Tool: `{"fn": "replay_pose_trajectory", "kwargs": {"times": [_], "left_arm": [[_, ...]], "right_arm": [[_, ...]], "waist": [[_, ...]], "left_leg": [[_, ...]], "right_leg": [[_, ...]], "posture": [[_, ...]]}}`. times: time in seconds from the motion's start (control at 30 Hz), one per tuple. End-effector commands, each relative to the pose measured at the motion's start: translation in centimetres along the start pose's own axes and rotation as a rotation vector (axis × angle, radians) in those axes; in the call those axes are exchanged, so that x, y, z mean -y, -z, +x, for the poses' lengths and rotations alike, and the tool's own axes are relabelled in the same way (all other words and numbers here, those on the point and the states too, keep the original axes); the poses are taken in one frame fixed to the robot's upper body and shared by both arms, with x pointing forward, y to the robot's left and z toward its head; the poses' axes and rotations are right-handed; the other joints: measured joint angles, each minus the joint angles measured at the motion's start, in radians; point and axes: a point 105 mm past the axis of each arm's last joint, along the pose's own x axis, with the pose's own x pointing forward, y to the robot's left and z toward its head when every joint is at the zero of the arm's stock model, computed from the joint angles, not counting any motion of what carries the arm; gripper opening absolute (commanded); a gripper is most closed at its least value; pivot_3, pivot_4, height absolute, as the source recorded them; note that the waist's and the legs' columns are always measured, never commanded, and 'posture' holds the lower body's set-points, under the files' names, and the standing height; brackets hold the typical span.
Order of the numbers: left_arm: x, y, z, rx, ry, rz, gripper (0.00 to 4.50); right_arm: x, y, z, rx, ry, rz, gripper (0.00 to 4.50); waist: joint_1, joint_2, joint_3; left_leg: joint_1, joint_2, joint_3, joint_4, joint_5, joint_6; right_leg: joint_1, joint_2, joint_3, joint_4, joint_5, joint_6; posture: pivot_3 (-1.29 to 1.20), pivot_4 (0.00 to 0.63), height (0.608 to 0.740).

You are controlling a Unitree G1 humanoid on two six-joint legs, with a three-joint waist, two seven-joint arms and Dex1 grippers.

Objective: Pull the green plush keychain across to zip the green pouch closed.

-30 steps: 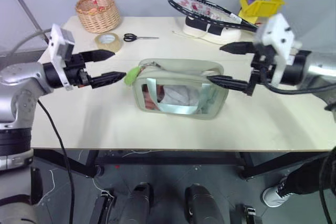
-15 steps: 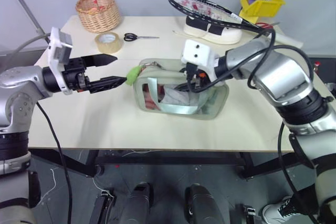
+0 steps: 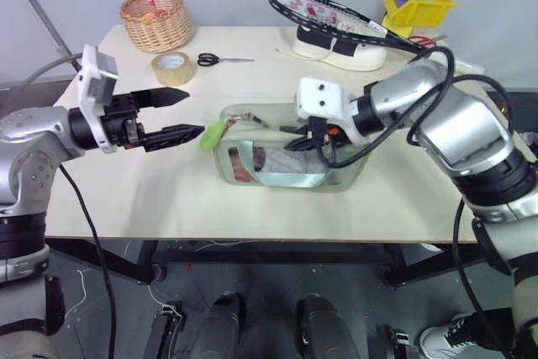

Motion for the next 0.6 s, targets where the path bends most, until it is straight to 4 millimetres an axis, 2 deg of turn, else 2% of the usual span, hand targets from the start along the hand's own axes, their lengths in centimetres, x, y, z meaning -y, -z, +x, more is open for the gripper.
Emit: {"fn": "replay_pose_trajectory", "kwargs": {"times": [0.03, 0.23, 0.47, 0.57, 0.6], "left_arm": [[0.2, -0.9, -0.1, 0.013, 0.008, 0.054, 4.5], [0.1, -0.9, 0.2, 0.007, 0.016, 0.06, 4.5], [0.4, -0.5, 0.5, -0.006, 0.032, 0.067, 4.5], [0.5, -0.5, 0.5, -0.008, 0.036, 0.067, 4.5], [0.5, -0.6, 0.5, -0.009, 0.037, 0.066, 4.5]], "right_arm": [[0.7, -0.9, -1.1, 0.028, 0.056, -0.022, 0.05], [1.2, -1.7, -1.1, 0.076, 0.073, 0.02, 0.05], [0.2, -0.9, -0.5, 0.066, 0.055, 0.01, 0.05], [0.5, -0.8, -1.1, 0.072, 0.083, 0.066, 1.04], [0.6, -0.9, -1.3, 0.083, 0.09, 0.084, 1.52]], "waist": [[0.0, 0.0, 0.0], [-0.001, 0.0, 0.0], [0.0, 0.0, 0.0], [-0.001, 0.0, 0.0], [-0.001, 0.0, 0.0]], "left_leg": [[0.0, 0.0, 0.0, 0.0, 0.0, 0.0], [0.0, 0.0, 0.0, 0.0, 0.0, 0.0], [0.0, 0.0, 0.0, 0.0, 0.0, 0.0], [0.0, 0.0, 0.0, 0.0, 0.0, 0.0], [0.0, 0.0, 0.0, 0.0, 0.0, 0.0]], "right_leg": [[0.0, 0.0, 0.0, 0.0, 0.0, 0.0], [0.0, 0.0, 0.0, 0.0, 0.0, 0.0], [0.0, 0.0, 0.0, 0.0, 0.0, 0.0], [0.0, 0.0, 0.0, 0.0, 0.0, 0.0], [0.0, 0.0, 0.0, 0.0, 0.0, 0.0]], "posture": [[0.0, 0.15, 0.659], [0.0, 0.15, 0.659], [0.0, 0.15, 0.659], [0.0, 0.15, 0.659], [0.0, 0.15, 0.659]]}}
